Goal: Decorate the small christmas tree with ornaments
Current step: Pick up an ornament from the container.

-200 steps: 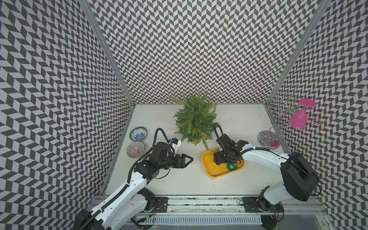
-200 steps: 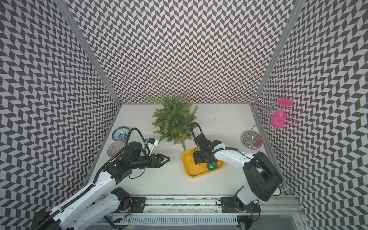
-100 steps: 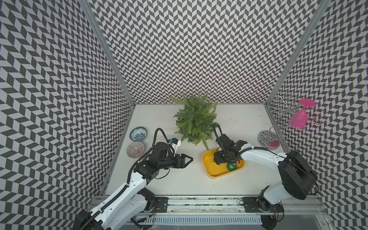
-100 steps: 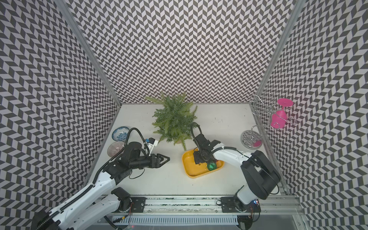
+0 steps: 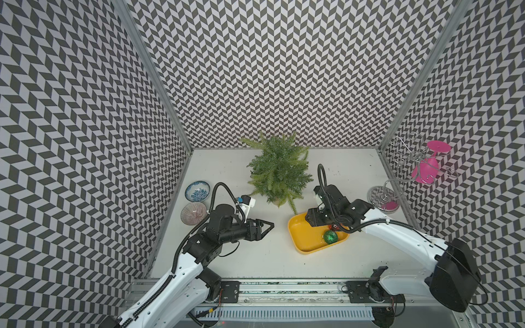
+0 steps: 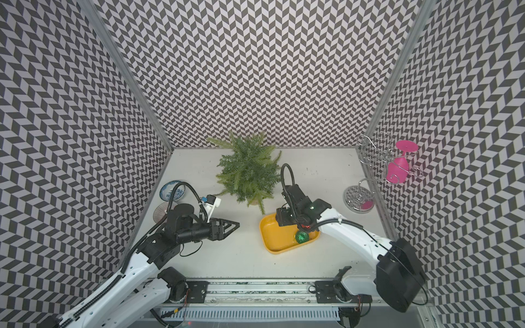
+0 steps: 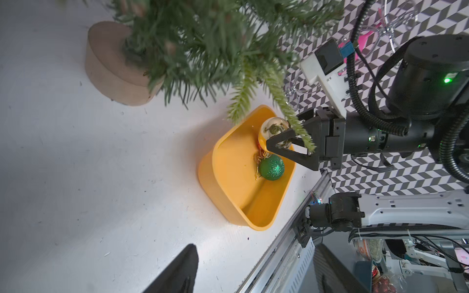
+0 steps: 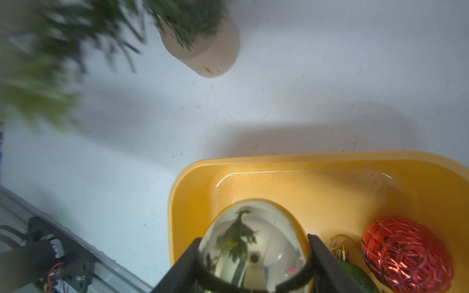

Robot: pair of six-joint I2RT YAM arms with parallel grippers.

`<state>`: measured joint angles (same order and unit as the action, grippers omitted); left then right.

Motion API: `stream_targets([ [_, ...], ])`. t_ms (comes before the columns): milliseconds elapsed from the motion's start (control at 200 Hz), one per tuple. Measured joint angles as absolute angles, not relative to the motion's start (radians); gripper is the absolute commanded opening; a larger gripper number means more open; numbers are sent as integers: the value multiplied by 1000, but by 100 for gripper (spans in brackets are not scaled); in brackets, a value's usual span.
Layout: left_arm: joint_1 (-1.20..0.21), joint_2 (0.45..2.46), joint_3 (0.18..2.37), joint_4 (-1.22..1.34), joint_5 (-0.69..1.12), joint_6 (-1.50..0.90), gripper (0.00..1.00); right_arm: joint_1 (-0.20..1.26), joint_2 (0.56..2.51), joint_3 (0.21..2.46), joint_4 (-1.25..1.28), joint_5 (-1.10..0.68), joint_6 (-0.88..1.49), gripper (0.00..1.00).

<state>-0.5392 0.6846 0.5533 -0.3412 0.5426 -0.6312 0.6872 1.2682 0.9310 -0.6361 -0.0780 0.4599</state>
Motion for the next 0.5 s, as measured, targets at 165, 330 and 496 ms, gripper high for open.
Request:
stream_targets([
  [165, -543, 628, 592, -329, 543, -642, 64, 687, 1123, 940, -625, -127, 465, 60],
  [330, -546, 595, 649, -311, 535, -645, 60, 687, 979, 950, -558, -161, 480, 60],
  [496, -556, 587, 720, -265, 521, -645, 54, 687, 928, 1018, -471, -185, 490, 60],
])
